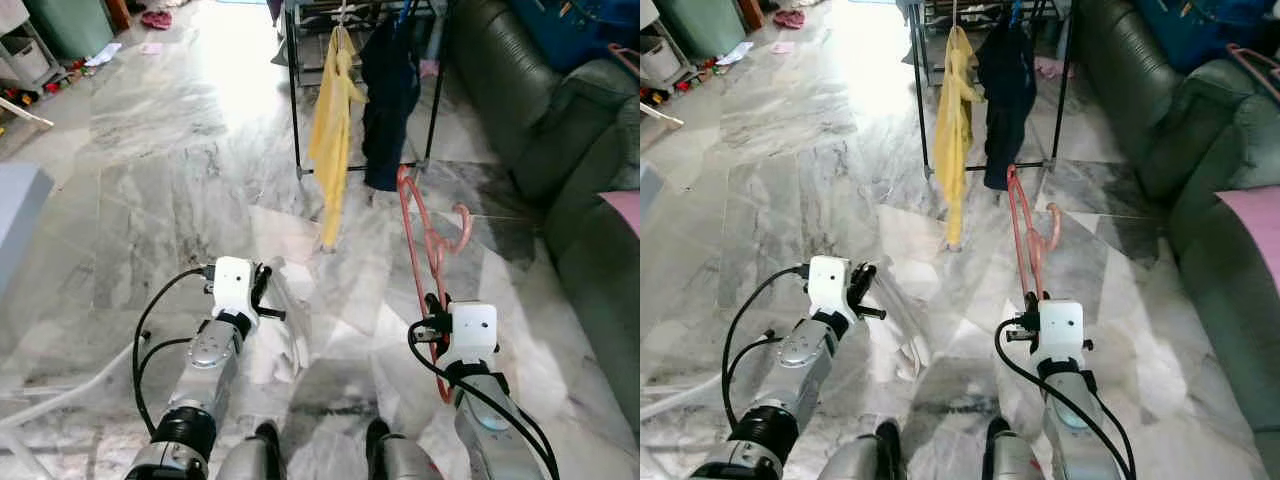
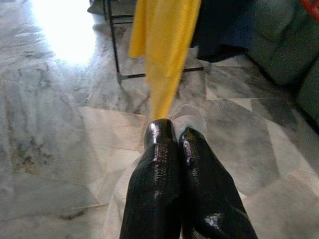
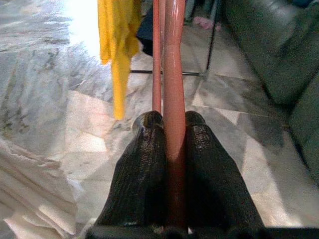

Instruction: Hang hanger

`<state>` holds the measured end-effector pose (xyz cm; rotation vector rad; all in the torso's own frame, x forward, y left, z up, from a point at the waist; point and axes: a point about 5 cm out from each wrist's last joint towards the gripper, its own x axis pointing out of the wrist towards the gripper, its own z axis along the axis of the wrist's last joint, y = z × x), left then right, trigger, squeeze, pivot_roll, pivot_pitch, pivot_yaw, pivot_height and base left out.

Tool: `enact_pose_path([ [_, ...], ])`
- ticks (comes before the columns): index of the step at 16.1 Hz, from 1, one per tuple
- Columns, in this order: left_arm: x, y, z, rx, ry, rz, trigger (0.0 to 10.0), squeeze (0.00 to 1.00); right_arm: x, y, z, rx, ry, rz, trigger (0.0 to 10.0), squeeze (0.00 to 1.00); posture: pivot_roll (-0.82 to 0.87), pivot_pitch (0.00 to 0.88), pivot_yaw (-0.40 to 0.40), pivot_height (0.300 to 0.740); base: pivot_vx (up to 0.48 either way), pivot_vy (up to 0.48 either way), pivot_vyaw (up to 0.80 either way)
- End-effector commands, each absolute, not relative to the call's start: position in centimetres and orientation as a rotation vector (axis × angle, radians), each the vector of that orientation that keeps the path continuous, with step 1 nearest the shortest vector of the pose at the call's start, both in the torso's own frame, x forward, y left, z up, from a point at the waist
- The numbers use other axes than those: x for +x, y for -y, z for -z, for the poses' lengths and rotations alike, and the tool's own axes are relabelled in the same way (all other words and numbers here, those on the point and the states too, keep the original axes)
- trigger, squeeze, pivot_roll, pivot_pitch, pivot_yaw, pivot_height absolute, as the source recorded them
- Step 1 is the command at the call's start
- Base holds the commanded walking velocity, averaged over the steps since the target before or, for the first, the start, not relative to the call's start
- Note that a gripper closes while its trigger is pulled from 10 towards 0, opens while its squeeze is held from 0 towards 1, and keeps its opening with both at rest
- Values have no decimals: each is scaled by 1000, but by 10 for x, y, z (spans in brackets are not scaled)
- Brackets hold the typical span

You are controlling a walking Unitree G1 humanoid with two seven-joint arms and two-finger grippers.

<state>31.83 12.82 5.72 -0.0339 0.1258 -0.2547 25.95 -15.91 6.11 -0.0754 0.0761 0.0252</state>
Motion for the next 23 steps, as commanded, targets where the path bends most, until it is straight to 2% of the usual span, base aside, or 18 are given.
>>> enact_pose_path([
  [1,317,-131,-55,-27,-134,252,10000,0,255,160,-56,-72,-102,-17,10000,0,-182,193,54,740,-360,0,0],
  [3,317,-130,-56,-28,-134,254,10000,0,256,160,-57,-73,-102,-14,10000,0,-182,192,54,740,-336,0,0],
  [11,312,-127,-58,-76,-106,352,10000,0,256,157,-58,-74,-100,-18,10000,0,-183,203,58,740,0,0,0],
  [15,321,-123,-73,-71,-41,414,10000,0,250,161,-52,-100,-144,-39,10000,0,-176,219,67,740,0,0,0],
  [17,332,-119,-93,-28,37,491,10000,0,250,170,-52,-101,-172,-110,10000,0,-176,227,71,740,0,0,0],
  [21,354,-116,-132,67,146,618,10000,0,248,205,-63,-147,-209,-234,10000,0,-178,243,95,740,0,0,0],
  [23,355,-113,-141,118,192,678,10000,0,245,210,-69,-152,-205,-292,10000,0,-180,244,99,740,0,0,0],
])
